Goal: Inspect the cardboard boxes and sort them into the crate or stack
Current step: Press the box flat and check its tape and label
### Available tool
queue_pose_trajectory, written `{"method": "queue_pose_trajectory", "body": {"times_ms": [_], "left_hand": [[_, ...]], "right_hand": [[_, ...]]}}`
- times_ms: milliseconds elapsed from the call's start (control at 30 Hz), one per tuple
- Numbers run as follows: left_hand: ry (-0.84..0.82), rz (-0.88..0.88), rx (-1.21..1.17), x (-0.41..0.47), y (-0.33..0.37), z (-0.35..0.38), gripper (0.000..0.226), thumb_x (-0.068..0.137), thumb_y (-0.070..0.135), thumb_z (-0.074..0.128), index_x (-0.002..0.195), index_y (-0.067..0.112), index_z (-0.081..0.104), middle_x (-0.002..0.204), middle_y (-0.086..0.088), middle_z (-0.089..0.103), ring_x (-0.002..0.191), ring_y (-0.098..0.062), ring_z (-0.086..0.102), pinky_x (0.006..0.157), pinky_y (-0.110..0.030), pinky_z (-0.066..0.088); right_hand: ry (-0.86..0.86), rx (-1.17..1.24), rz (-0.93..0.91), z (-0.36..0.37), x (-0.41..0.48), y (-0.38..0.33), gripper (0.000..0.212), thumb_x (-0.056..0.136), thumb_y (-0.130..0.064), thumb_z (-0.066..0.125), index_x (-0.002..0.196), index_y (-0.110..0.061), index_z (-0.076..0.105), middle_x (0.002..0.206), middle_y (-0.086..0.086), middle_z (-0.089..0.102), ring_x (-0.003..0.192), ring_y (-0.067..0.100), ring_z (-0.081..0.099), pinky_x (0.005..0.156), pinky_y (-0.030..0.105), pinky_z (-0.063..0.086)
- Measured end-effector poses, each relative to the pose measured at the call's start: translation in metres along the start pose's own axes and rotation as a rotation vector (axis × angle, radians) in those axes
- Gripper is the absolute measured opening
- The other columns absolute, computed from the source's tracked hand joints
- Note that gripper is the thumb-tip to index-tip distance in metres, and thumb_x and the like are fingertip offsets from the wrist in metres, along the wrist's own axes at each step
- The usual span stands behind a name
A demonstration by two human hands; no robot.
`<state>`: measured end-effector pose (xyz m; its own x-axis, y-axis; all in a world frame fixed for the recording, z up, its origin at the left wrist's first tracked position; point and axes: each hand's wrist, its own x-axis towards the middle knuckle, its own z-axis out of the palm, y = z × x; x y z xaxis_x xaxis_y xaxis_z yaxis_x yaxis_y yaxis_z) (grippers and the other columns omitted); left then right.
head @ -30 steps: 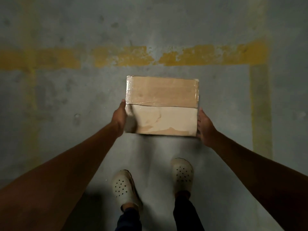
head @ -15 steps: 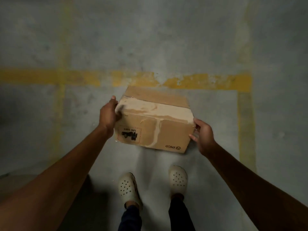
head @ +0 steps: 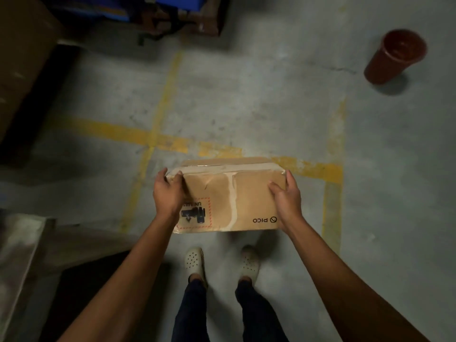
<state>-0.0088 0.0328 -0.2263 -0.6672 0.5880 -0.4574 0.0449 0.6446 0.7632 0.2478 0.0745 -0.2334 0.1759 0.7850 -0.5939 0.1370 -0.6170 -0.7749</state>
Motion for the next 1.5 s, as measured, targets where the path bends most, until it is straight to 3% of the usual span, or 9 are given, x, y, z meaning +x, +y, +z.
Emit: {"method": "queue_pose_trajectory", "body": {"times_ms": [100,300,467,667,900,1100,1233,1367,1500], "left_hand": [[0.112,0.036,-0.106,-0.052,0.021,-0.045,0.069,0.087,0.054,0.058,0.145,0.020,0.043,0.139,-0.009,0.054,0.123,-0.028,0.054,0.098,-0.053,0.051],[0.268,0.119,-0.296,-0.130,0.029,-0.130,0.021,0.096,0.034,0.059,0.100,0.016,0.069,0.095,0.002,0.070,0.090,-0.017,0.065,0.083,-0.042,0.055],[0.361,0.090,-0.339,-0.183,0.005,-0.208,0.026,0.098,0.035,0.054,0.105,0.012,0.067,0.091,-0.001,0.068,0.082,-0.013,0.063,0.070,-0.031,0.050],[0.568,-0.005,-0.503,-0.257,-0.060,-0.316,0.032,0.097,0.045,0.053,0.099,0.015,0.065,0.086,-0.006,0.070,0.072,-0.018,0.068,0.062,-0.035,0.053],[0.771,-0.087,-0.503,-0.377,-0.154,-0.431,0.061,0.094,0.046,0.055,0.149,0.044,0.028,0.138,0.009,0.047,0.091,-0.019,0.071,0.078,-0.045,0.061],[0.894,-0.118,-0.621,-0.458,-0.215,-0.504,0.052,0.091,0.043,0.055,0.141,0.043,0.041,0.112,0.009,0.060,0.085,-0.023,0.072,0.073,-0.048,0.061],[0.991,-0.110,-0.708,-0.490,-0.254,-0.535,0.046,0.068,0.066,0.055,0.110,0.049,0.057,0.121,0.000,0.063,0.103,-0.026,0.066,0.085,-0.051,0.057],[1.107,-0.100,-0.780,-0.511,-0.268,-0.551,0.016,0.094,0.044,0.054,0.102,0.031,0.061,0.101,-0.003,0.068,0.091,-0.025,0.067,0.085,-0.053,0.057],[1.203,-0.091,-0.849,-0.507,-0.278,-0.564,0.013,0.096,0.037,0.059,0.100,0.024,0.062,0.097,-0.001,0.069,0.091,-0.023,0.067,0.082,-0.048,0.058]], "right_hand": [[0.013,-0.070,-0.090,-0.006,-0.044,-0.039,0.064,0.093,-0.027,0.067,0.151,-0.031,0.041,0.139,-0.005,0.057,0.119,0.018,0.058,0.102,0.042,0.050],[-0.023,-0.150,-0.244,0.005,-0.124,-0.071,0.059,0.093,-0.030,0.066,0.148,-0.031,0.045,0.121,-0.015,0.051,0.108,0.010,0.052,0.093,0.029,0.045],[-0.116,-0.231,-0.291,0.040,-0.198,-0.077,0.059,0.088,-0.038,0.065,0.144,-0.039,0.047,0.117,-0.013,0.056,0.114,0.019,0.058,0.104,0.045,0.046],[-0.287,-0.344,-0.426,0.094,-0.309,-0.064,0.060,0.079,-0.046,0.059,0.138,-0.042,0.050,0.114,-0.013,0.062,0.116,0.024,0.056,0.106,0.050,0.043],[-0.484,-0.443,-0.531,0.139,-0.455,0.002,0.068,0.061,-0.057,0.050,0.125,-0.037,0.055,0.114,-0.004,0.067,0.110,0.031,0.059,0.102,0.054,0.045],[-0.668,-0.474,-0.597,0.171,-0.552,0.052,0.059,0.071,-0.046,0.054,0.130,-0.038,0.055,0.112,-0.006,0.066,0.106,0.027,0.058,0.101,0.051,0.046],[-0.788,-0.502,-0.607,0.188,-0.597,0.074,0.056,0.078,-0.041,0.055,0.134,-0.041,0.050,0.115,-0.004,0.062,0.107,0.026,0.056,0.102,0.053,0.043],[-0.867,-0.517,-0.650,0.208,-0.630,0.088,0.062,0.072,-0.040,0.050,0.134,-0.043,0.046,0.117,-0.004,0.064,0.109,0.030,0.057,0.104,0.058,0.040],[-0.935,-0.516,-0.634,0.231,-0.646,0.094,0.079,0.081,-0.030,0.053,0.152,-0.047,0.025,0.151,-0.009,0.046,0.132,0.027,0.047,0.113,0.057,0.031]]}}
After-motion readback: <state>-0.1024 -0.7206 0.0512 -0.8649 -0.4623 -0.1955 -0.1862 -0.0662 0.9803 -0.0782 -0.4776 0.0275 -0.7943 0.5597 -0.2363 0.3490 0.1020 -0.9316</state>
